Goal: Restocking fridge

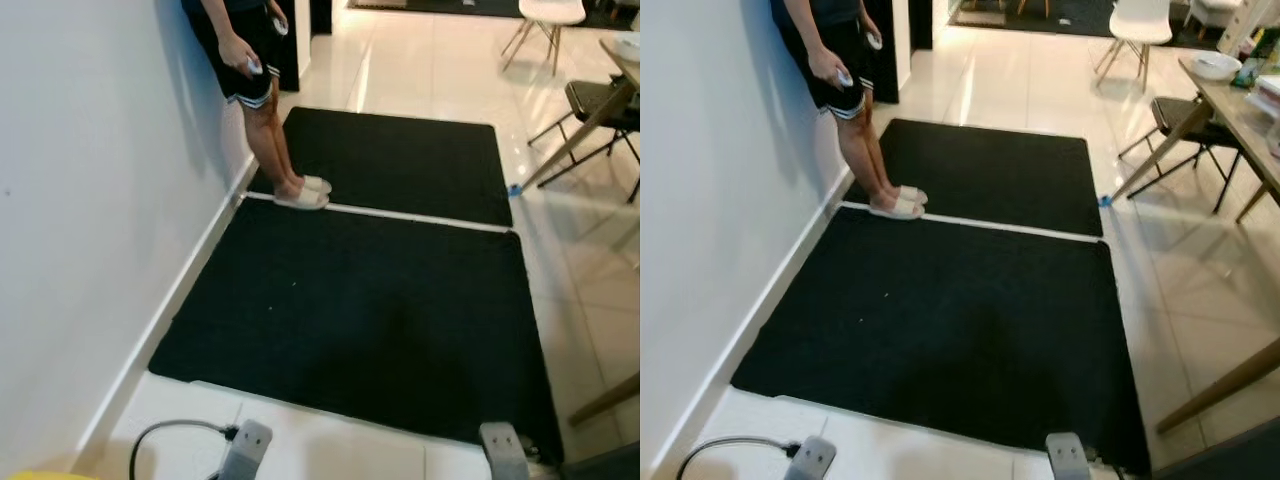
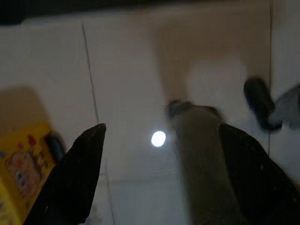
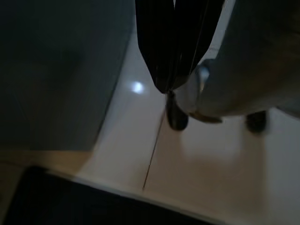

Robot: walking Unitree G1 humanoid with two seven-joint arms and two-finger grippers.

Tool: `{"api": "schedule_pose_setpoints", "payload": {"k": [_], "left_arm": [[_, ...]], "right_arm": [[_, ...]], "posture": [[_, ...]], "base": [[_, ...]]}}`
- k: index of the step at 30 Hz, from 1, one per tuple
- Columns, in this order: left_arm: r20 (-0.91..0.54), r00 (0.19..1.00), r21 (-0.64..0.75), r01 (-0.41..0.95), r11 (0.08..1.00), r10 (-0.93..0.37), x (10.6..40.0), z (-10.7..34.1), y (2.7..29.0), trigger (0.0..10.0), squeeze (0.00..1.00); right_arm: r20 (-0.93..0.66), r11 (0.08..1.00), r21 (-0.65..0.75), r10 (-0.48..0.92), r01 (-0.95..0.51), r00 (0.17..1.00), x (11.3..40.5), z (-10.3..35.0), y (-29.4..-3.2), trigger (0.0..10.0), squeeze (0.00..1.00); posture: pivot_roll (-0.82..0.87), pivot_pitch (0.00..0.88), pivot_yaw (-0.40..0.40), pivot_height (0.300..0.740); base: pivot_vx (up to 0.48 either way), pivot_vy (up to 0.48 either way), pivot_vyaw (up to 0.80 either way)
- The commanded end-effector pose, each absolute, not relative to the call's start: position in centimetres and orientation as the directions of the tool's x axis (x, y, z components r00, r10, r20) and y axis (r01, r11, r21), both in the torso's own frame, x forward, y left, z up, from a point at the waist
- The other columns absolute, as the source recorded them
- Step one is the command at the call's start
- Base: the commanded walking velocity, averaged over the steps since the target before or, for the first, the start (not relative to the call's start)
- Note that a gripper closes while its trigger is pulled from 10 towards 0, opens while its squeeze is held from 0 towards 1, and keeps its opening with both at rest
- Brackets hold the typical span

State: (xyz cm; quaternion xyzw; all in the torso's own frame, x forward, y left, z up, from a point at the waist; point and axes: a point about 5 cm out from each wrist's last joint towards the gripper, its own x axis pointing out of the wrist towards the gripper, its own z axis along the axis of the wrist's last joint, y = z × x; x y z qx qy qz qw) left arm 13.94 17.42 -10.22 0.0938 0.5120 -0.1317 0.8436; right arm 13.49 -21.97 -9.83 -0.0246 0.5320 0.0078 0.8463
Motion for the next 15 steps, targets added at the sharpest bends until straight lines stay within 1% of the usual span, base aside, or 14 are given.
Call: {"api": "schedule_pose_setpoints", "payload": {"k": [1, 4, 14, 15], "left_arm": [[-0.904, 0.412, 0.022, 0.310, 0.951, -0.113, 13.09, -10.49, 17.87, 10.0, 0.00], [-0.903, 0.413, 0.021, 0.310, 0.951, -0.114, 13.12, -10.49, 17.85, 10.0, 0.00], [-0.904, 0.412, 0.018, 0.310, 0.950, -0.117, 13.05, -10.51, 17.78, 10.0, 0.00], [-0.904, 0.412, 0.018, 0.311, 0.950, -0.118, 13.04, -10.51, 17.78, 10.0, 0.00]], "right_arm": [[-0.897, 0.999, -0.023, 0.000, -0.045, 0.443, 13.89, -9.80, -21.37, 10.0, 0.00], [-0.896, 0.999, -0.023, 0.000, -0.047, 0.443, 13.95, -9.78, -21.35, 10.0, 0.00], [-0.896, 0.999, -0.019, 0.005, -0.049, 0.445, 14.05, -9.75, -21.31, 10.0, 0.00], [-0.895, 0.999, -0.021, 0.002, -0.048, 0.445, 14.08, -9.74, -21.32, 10.0, 0.00]], "posture": [[-0.04, 0.004, -0.020, 0.740], [-0.04, 0.003, -0.019, 0.740], [-0.04, 0.006, -0.019, 0.740], [-0.04, 0.007, -0.022, 0.740]], "base": [[0.300, 0.000, 0.00], [0.303, 0.000, 0.00], [0.303, 0.000, -0.80], [0.304, 0.000, 0.00]]}}
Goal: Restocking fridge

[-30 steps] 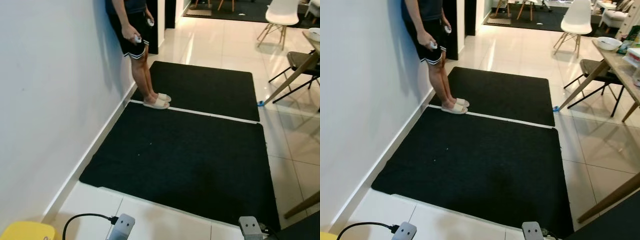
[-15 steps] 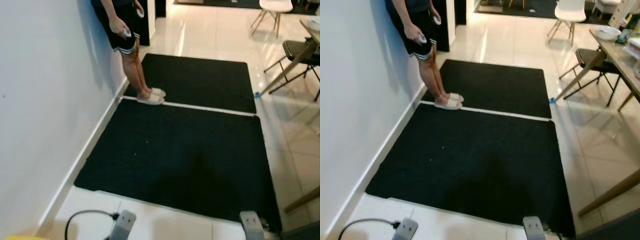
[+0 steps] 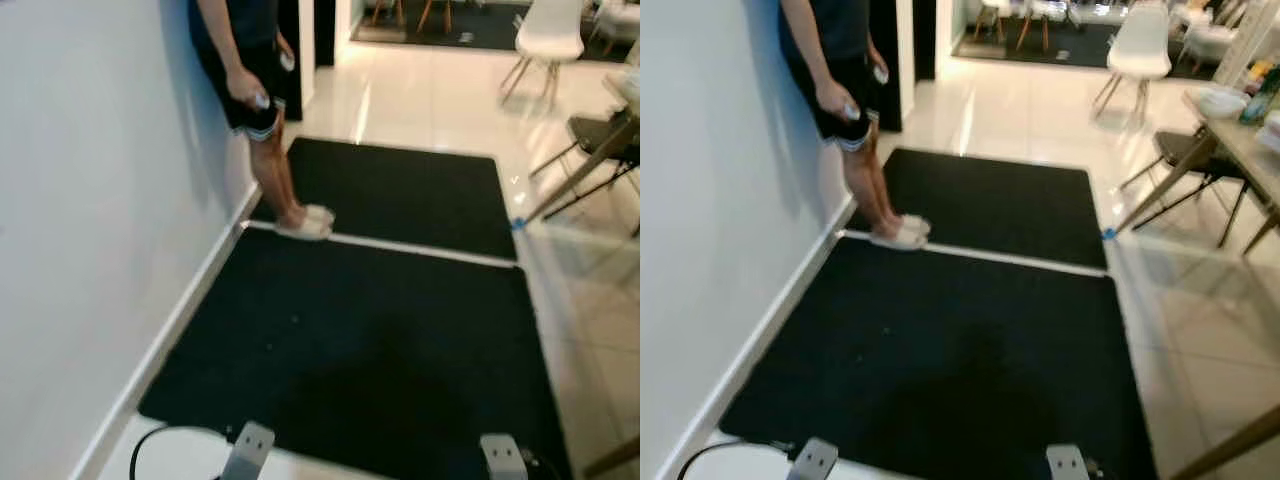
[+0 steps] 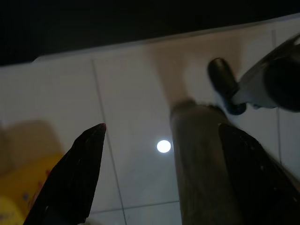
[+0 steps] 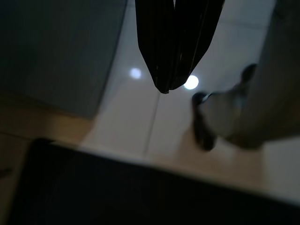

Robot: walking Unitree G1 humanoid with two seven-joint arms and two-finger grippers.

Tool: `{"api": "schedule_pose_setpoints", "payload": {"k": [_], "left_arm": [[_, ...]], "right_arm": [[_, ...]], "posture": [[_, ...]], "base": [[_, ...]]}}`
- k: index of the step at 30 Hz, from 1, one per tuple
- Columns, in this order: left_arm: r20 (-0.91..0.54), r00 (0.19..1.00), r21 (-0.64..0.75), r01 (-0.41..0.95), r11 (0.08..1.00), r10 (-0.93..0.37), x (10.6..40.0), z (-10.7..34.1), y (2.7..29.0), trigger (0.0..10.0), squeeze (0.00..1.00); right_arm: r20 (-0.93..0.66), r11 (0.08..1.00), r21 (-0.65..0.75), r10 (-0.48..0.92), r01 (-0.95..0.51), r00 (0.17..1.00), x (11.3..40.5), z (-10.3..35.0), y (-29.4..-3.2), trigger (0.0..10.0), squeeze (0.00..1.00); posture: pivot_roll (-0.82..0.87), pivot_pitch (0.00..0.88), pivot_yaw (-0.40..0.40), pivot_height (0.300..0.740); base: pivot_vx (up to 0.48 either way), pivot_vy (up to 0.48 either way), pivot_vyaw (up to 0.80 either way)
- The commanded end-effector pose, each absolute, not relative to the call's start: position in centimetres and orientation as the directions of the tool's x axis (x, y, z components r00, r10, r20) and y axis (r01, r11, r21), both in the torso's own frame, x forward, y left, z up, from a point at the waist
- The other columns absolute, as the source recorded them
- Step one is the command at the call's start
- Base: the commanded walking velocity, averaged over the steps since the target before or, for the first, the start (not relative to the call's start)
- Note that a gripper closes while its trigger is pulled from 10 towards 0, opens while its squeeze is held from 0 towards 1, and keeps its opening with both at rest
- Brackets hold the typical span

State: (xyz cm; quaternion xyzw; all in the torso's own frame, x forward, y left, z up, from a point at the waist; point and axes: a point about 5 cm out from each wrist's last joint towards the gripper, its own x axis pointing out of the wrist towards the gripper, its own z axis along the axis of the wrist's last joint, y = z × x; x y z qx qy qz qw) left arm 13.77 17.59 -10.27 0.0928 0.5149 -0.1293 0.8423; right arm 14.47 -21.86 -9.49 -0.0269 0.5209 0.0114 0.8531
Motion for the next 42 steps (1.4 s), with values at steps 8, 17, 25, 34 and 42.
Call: {"api": "schedule_pose_setpoints", "payload": {"k": [8, 17, 25, 34, 42], "left_arm": [[-0.903, 0.412, 0.018, 0.313, 0.950, -0.119, 13.06, -10.50, 17.79, 10.0, 0.00], [-0.902, 0.413, 0.018, 0.320, 0.947, -0.122, 13.15, -10.48, 17.72, 10.0, 0.00], [-0.900, 0.417, 0.017, 0.322, 0.946, -0.125, 13.32, -10.44, 17.59, 10.0, 0.00], [-0.900, 0.417, 0.016, 0.321, 0.947, -0.127, 13.34, -10.43, 17.53, 10.0, 0.00], [-0.899, 0.418, 0.013, 0.320, 0.947, -0.129, 13.34, -10.44, 17.47, 10.0, 0.00]], "right_arm": [[-0.895, 0.998, -0.023, 0.003, -0.054, 0.447, 14.12, -9.72, -21.34, 10.0, 0.00], [-0.894, 0.998, -0.026, 0.001, -0.056, 0.448, 14.19, -9.67, -21.47, 10.0, 0.00], [-0.897, 0.997, -0.031, 0.004, -0.071, 0.442, 14.28, -9.61, -21.63, 10.0, 0.00], [-0.896, 0.998, -0.028, 0.001, -0.058, 0.443, 14.30, -9.60, -21.68, 10.0, 0.00], [-0.897, 0.998, -0.029, 0.000, -0.059, 0.443, 14.29, -9.59, -21.73, 10.0, 0.00]], "posture": [[-0.04, 0.007, -0.022, 0.740], [-0.05, 0.000, -0.023, 0.740], [-0.05, 0.000, -0.026, 0.740], [-0.05, 0.000, -0.027, 0.740], [-0.05, 0.000, -0.029, 0.740]], "base": [[0.303, 0.000, 0.00], [0.304, 0.000, 0.00], [0.304, 0.000, -0.10], [0.303, 0.000, -0.68], [0.303, 0.000, 0.00]]}}
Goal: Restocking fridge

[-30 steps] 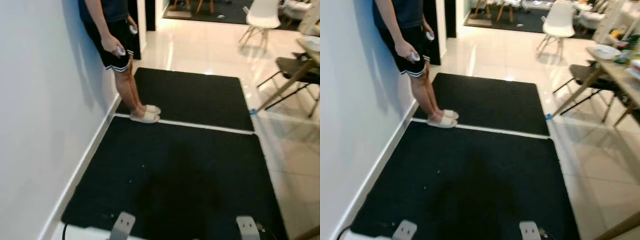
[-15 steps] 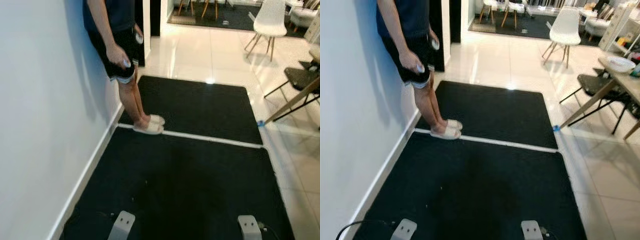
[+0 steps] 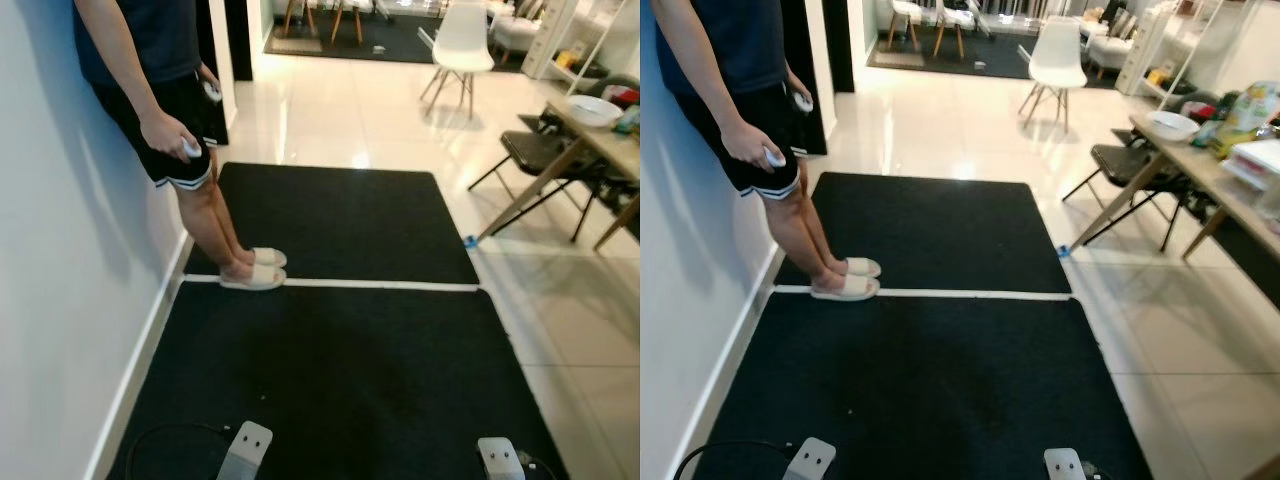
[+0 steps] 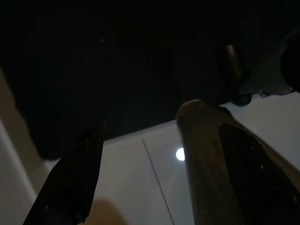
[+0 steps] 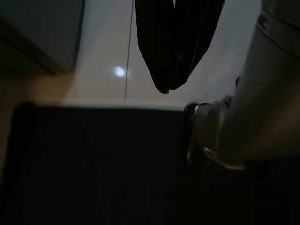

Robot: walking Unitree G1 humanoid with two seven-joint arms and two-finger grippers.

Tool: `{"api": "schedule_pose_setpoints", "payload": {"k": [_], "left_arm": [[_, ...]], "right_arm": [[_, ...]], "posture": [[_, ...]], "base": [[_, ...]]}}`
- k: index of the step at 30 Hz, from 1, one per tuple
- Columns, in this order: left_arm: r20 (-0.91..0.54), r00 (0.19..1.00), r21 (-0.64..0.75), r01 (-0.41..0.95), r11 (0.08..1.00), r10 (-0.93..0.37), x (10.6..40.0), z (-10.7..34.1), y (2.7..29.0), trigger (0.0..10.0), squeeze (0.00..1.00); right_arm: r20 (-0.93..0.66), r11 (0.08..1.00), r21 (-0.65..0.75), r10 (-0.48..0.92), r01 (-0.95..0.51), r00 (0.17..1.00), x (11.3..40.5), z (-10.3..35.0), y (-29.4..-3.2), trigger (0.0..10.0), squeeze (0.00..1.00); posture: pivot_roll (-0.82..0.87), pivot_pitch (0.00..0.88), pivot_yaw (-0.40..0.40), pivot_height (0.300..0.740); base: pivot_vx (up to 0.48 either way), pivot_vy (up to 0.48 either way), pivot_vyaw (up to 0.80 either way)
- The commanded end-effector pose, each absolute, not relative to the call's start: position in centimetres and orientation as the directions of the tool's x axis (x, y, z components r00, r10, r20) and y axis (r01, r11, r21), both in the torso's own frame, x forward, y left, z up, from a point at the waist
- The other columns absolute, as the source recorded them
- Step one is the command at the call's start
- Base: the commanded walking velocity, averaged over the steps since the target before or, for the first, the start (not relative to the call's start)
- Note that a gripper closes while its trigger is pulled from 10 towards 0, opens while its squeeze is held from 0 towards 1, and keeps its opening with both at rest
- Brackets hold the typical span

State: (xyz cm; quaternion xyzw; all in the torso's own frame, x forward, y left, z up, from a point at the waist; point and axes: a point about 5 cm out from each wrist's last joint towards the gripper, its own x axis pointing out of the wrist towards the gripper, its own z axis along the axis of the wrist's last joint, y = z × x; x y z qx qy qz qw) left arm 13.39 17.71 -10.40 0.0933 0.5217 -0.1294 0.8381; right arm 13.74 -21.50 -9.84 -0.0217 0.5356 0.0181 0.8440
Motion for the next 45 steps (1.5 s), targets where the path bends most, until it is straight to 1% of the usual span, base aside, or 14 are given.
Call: {"api": "schedule_pose_setpoints", "payload": {"k": [1, 16, 21, 45], "left_arm": [[-0.899, 0.418, 0.012, 0.319, 0.948, -0.129, 13.34, -10.44, 17.45, 10.0, 0.00], [-0.900, 0.417, 0.009, 0.317, 0.948, -0.131, 13.25, -10.48, 17.35, 10.0, 0.00], [-0.900, 0.416, 0.008, 0.316, 0.949, -0.131, 13.19, -10.49, 17.36, 10.0, 0.00], [-0.900, 0.417, 0.009, 0.313, 0.950, -0.129, 13.22, -10.49, 17.36, 10.0, 0.00]], "right_arm": [[-0.897, 0.998, -0.029, 0.000, -0.059, 0.443, 14.29, -9.59, -21.75, 10.0, 0.00], [-0.899, 0.998, -0.030, -0.001, -0.059, 0.438, 14.17, -9.63, -21.78, 10.0, 0.00], [-0.905, 0.998, -0.028, 0.000, -0.059, 0.426, 13.91, -9.73, -21.78, 10.0, 0.00], [-0.906, 0.998, -0.031, -0.005, -0.055, 0.424, 13.79, -9.76, -21.84, 10.0, 0.00]], "posture": [[-0.05, 0.000, -0.029, 0.740], [-0.05, 0.001, -0.031, 0.740], [-0.05, 0.001, -0.031, 0.740], [-0.05, 0.002, -0.031, 0.740]], "base": [[0.307, 0.000, 0.00], [0.303, 0.000, 0.00], [0.304, 0.000, -0.80], [0.304, 0.000, -0.79]]}}
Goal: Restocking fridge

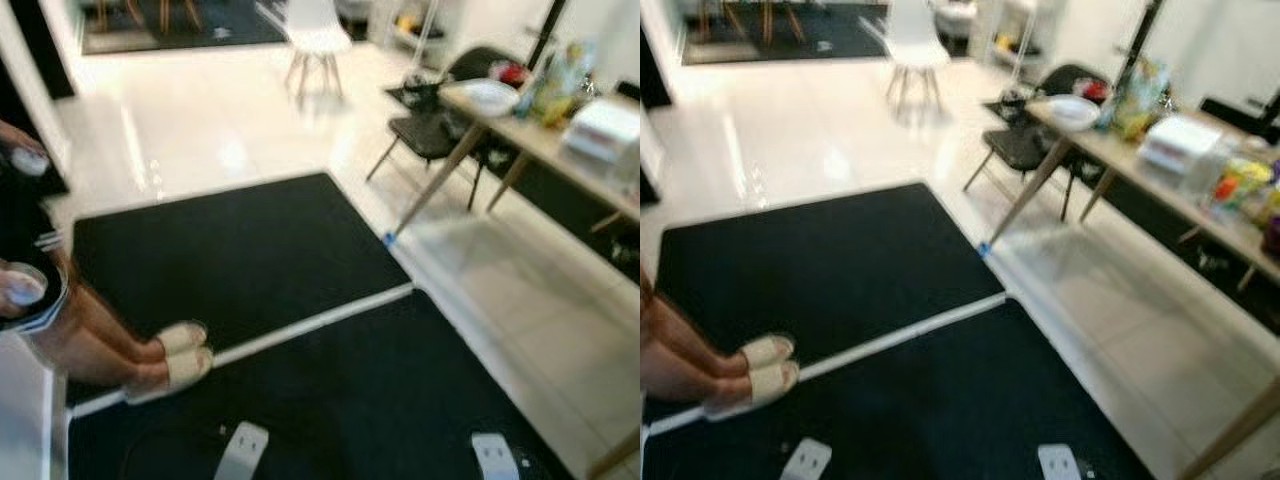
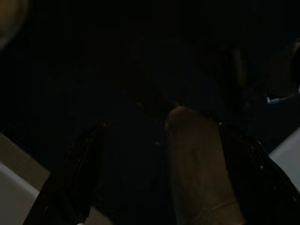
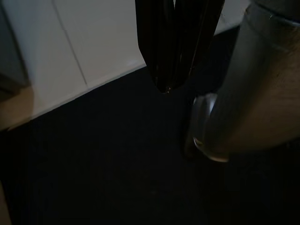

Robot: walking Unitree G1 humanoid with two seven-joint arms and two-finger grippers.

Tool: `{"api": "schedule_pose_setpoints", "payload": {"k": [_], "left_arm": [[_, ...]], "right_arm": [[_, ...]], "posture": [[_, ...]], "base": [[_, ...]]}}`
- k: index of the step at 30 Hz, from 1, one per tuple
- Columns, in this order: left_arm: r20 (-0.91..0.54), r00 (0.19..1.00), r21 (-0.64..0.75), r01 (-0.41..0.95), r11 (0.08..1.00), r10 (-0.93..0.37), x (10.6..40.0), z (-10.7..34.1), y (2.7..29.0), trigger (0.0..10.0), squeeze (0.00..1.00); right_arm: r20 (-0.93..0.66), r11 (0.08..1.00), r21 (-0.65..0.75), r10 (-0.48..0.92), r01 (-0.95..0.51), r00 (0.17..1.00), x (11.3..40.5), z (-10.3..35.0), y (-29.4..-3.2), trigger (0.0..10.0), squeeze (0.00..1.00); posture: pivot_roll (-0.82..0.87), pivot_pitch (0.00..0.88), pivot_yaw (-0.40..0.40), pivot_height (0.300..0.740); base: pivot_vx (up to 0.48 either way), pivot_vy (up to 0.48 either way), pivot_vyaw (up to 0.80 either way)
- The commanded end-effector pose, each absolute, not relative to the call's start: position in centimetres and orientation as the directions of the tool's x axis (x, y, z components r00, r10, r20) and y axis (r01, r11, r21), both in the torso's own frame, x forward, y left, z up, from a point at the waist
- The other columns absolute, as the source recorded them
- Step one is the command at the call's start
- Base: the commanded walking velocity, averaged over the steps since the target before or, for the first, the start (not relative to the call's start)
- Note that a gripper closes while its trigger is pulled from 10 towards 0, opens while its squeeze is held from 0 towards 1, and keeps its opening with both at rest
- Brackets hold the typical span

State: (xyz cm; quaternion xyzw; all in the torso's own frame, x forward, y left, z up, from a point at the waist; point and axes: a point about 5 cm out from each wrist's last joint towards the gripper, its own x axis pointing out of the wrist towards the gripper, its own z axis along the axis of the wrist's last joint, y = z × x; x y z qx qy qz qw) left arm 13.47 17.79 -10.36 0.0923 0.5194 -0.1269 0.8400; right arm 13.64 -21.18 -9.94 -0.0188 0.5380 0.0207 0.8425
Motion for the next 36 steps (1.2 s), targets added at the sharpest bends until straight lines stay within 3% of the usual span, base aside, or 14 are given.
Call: {"api": "schedule_pose_setpoints", "payload": {"k": [1, 36], "left_arm": [[-0.900, 0.417, 0.009, 0.313, 0.950, -0.129, 13.22, -10.49, 17.36, 10.0, 0.00], [-0.900, 0.417, 0.013, 0.313, 0.950, -0.125, 13.20, -10.46, 17.69, 10.0, 0.00]], "right_arm": [[-0.906, 0.998, -0.031, -0.005, -0.055, 0.424, 13.79, -9.76, -21.84, 10.0, 0.00], [-0.910, 0.997, -0.035, -0.002, -0.071, 0.415, 13.69, -9.80, -21.84, 10.0, 0.00]], "posture": [[-0.05, 0.002, -0.030, 0.740], [-0.04, 0.000, -0.026, 0.740]], "base": [[0.304, 0.000, -0.56], [0.304, 0.000, -0.03]]}}
